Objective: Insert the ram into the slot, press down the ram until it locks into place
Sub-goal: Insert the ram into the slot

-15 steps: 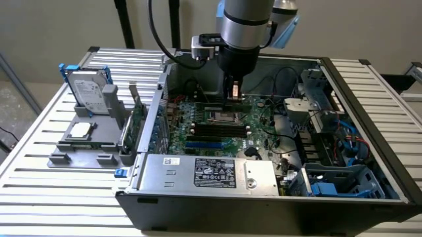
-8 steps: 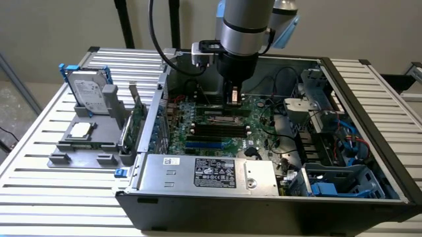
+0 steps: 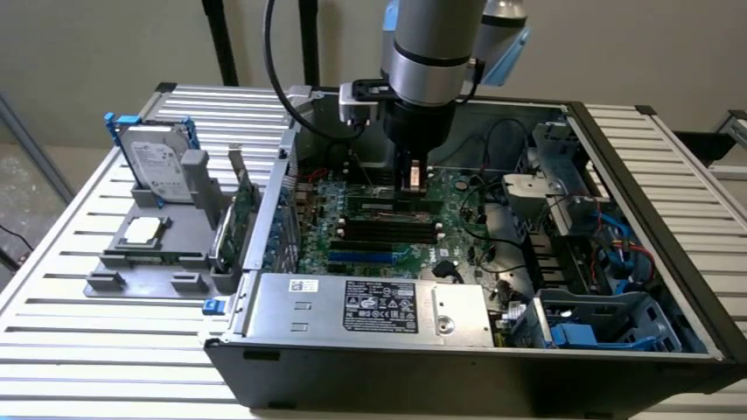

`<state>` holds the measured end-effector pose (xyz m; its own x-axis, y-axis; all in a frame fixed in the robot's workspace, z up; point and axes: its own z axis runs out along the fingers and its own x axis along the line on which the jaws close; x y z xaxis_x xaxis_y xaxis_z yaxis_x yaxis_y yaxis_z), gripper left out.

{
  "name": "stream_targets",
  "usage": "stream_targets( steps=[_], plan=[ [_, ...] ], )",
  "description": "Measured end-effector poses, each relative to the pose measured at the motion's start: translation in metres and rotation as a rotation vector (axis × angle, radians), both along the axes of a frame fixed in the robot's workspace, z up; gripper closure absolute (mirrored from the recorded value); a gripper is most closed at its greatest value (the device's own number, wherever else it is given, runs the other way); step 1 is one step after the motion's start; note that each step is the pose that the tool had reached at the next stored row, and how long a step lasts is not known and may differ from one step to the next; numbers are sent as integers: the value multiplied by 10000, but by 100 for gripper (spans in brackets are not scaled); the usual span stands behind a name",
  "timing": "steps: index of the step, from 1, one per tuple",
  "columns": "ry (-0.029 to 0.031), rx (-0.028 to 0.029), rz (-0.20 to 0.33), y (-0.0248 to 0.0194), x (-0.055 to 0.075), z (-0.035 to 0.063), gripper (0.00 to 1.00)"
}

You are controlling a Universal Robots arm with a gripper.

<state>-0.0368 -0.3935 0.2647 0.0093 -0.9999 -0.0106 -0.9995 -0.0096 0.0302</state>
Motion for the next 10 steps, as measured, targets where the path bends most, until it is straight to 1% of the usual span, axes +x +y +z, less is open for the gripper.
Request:
stream_targets(
  steps=[4,6,8,10],
  plan=[
    [-20,-149,0,-1,0,-35,86],
    [-22,-206,1,-2,0,-59,86],
    [-22,-235,1,-5,0,-89,86],
    [-23,-241,-1,-10,-1,-126,86]
  ],
)
